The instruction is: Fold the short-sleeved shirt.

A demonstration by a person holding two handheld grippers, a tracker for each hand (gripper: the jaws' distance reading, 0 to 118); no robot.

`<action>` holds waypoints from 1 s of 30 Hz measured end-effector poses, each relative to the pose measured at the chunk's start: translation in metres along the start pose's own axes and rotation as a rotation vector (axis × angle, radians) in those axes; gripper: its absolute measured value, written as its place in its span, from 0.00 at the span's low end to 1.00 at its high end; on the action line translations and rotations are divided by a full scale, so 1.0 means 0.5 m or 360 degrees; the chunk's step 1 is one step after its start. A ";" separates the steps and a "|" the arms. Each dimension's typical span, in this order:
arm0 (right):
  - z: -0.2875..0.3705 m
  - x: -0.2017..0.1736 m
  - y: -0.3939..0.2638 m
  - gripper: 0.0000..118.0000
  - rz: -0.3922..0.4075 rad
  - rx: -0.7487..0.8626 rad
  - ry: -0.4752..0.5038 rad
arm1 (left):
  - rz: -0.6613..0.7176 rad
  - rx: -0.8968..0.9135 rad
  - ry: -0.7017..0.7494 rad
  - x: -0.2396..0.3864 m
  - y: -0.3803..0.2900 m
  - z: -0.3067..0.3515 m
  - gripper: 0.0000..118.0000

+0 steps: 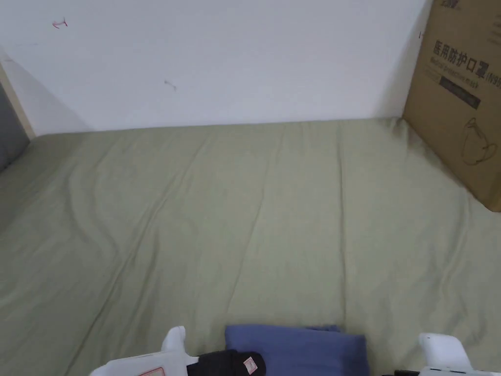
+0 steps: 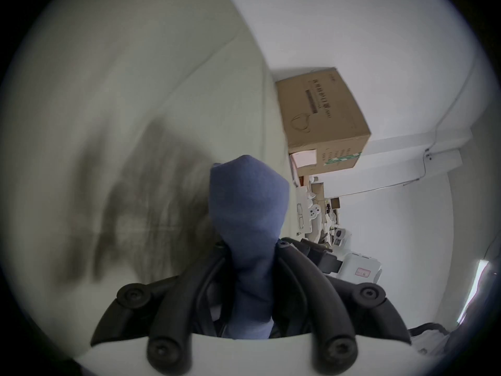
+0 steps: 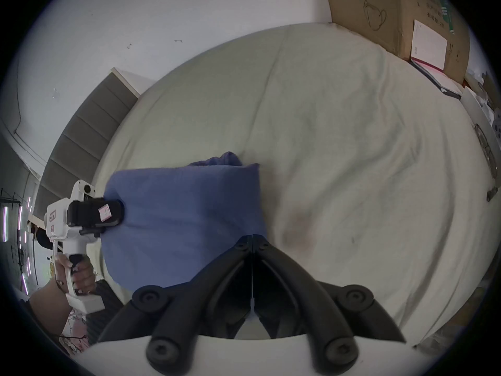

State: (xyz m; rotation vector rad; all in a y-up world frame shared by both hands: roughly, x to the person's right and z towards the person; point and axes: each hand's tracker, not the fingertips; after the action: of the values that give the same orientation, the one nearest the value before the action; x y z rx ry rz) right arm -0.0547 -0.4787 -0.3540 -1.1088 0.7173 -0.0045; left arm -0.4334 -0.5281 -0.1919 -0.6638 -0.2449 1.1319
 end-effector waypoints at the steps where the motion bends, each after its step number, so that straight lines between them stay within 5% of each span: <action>1: 0.016 -0.007 -0.003 0.00 0.0014 0.0006 0.0008 | -0.0052 0.0033 0.0025 0.013 0.011 0.030 0.16; 7: 0.088 -0.059 -0.013 0.00 0.0174 0.0037 -0.0020 | -0.0202 0.0073 0.0361 0.003 0.120 0.280 0.16; 15: 0.106 -0.117 -0.004 0.00 0.0199 0.0049 -0.0034 | -0.0234 0.0101 0.1038 -0.058 0.249 0.606 0.16; 19: 0.094 -0.143 0.001 0.00 0.0210 0.0006 -0.0039 | -0.0132 0.0119 0.1119 -0.083 0.291 0.694 0.16; 20: 0.091 -0.149 0.002 0.00 0.0216 -0.0007 -0.0022 | -0.0101 0.0120 0.1163 -0.088 0.297 0.713 0.24; 21: 0.089 -0.155 0.002 0.00 0.0216 -0.0015 -0.0002 | -0.0067 0.0140 0.1252 -0.092 0.298 0.731 0.44; 22: 0.088 -0.160 0.002 0.00 0.0216 -0.0023 0.0018 | -0.0057 0.0158 0.1266 -0.096 0.299 0.745 0.77; 23: 0.088 -0.167 0.003 0.00 0.0219 -0.0028 0.0034 | -0.0034 0.0141 0.1262 -0.081 0.282 0.742 0.99; 30: 0.096 -0.183 0.017 0.00 0.0227 -0.0021 0.0040 | -0.0042 0.0227 0.1455 -0.056 0.262 0.767 0.95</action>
State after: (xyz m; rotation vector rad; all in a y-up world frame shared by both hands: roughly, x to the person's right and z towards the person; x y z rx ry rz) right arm -0.1036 -0.4041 -0.3009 -1.0700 0.8183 0.1079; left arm -0.7364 -0.3794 0.0344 -0.9752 0.5985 0.7167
